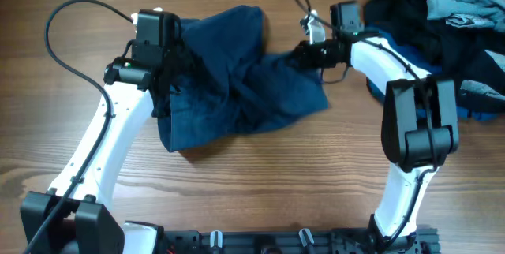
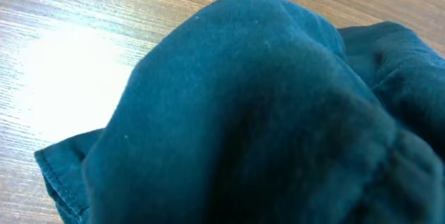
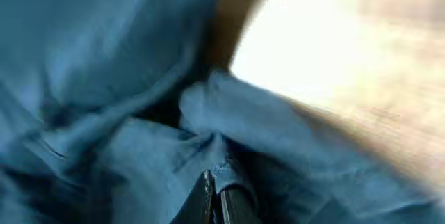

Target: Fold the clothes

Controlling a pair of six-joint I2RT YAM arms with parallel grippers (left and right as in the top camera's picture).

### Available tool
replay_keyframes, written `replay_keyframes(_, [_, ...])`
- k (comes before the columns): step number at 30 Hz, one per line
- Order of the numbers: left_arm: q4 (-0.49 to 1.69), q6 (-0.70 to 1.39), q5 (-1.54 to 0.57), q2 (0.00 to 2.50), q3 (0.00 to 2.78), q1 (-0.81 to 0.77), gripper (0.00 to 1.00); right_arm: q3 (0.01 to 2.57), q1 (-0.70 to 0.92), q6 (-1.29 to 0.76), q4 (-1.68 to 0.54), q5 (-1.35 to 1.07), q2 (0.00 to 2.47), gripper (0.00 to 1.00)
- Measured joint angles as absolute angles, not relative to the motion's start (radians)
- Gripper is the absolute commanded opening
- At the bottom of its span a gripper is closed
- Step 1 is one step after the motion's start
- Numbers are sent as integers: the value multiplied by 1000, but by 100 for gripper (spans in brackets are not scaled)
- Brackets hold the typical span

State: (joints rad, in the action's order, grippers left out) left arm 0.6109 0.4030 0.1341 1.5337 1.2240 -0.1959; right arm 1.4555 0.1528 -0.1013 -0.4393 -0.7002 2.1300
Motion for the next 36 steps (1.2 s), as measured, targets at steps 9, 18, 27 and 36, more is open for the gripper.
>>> replay_keyframes(9, [615,403,134,1534,1224,-196,4,1538,86,-319,-440,-546,2021,4])
replay_keyframes(18, [618,403,134,1534,1224,-196,4,1538,64,-382,-361,-376,2020,5])
replay_keyframes(27, [662,402,171,1501,1262,-174,100,1540,2,-381,-559,-535,1935,95])
replay_keyframes(36, [1141,437,60,1301,1448,-136,99,1547,-83,-205,-929,-569,1736,95])
